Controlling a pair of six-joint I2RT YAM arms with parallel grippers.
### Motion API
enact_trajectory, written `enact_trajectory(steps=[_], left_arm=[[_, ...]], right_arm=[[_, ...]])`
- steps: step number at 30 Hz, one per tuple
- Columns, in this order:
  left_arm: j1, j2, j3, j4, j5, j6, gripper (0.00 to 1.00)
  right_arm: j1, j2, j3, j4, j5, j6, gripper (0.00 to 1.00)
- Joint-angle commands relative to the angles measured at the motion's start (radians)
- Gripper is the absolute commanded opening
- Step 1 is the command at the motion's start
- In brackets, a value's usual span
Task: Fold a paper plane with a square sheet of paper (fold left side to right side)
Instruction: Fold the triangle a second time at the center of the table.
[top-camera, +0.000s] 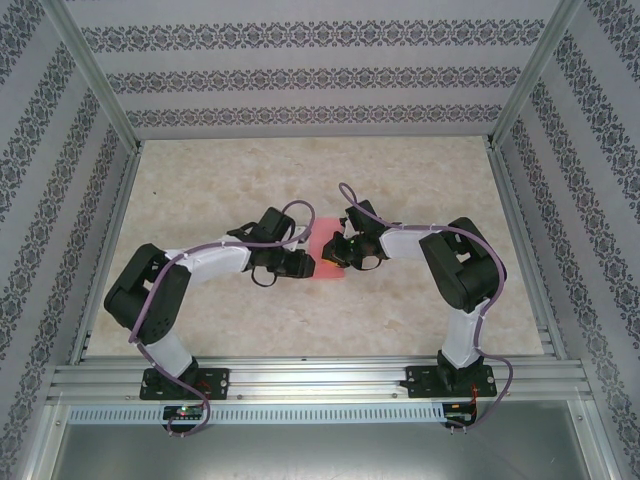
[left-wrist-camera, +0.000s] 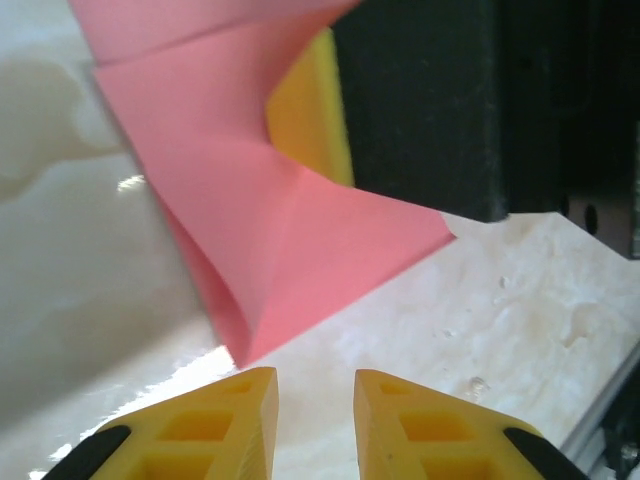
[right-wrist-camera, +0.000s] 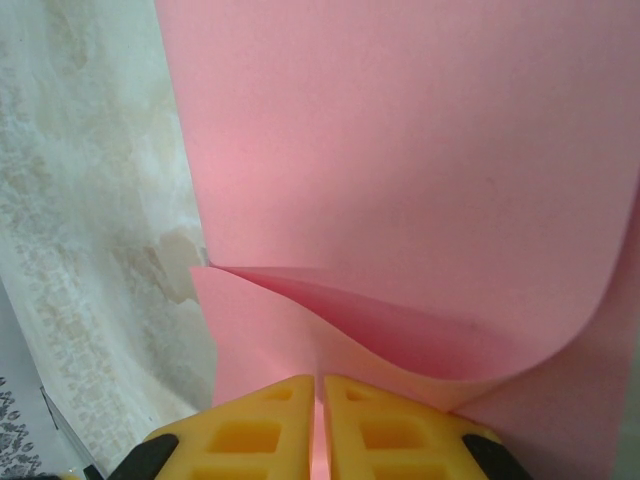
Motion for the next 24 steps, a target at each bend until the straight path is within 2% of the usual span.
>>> enact_trajectory(steps=[1,18,24], left_arm=[[-0.026,-0.007,0.016,0.136,0.06,-0.072,0.28],[-0.042,0.122,0.052,0.051,-0.046,-0.037,0.28],[-0.042,0.139,0.045,0.057,-0.049,-0.037,0.28]], right_arm=[[0.012,0.05,-0.007,-0.086,0.065,-0.031,0.13],[0.012,0.046,0.003,-0.1,0.066,-0.039,0.13],[0.012,0.046,0.001,-0.102,0.067,-0.04,0.14]])
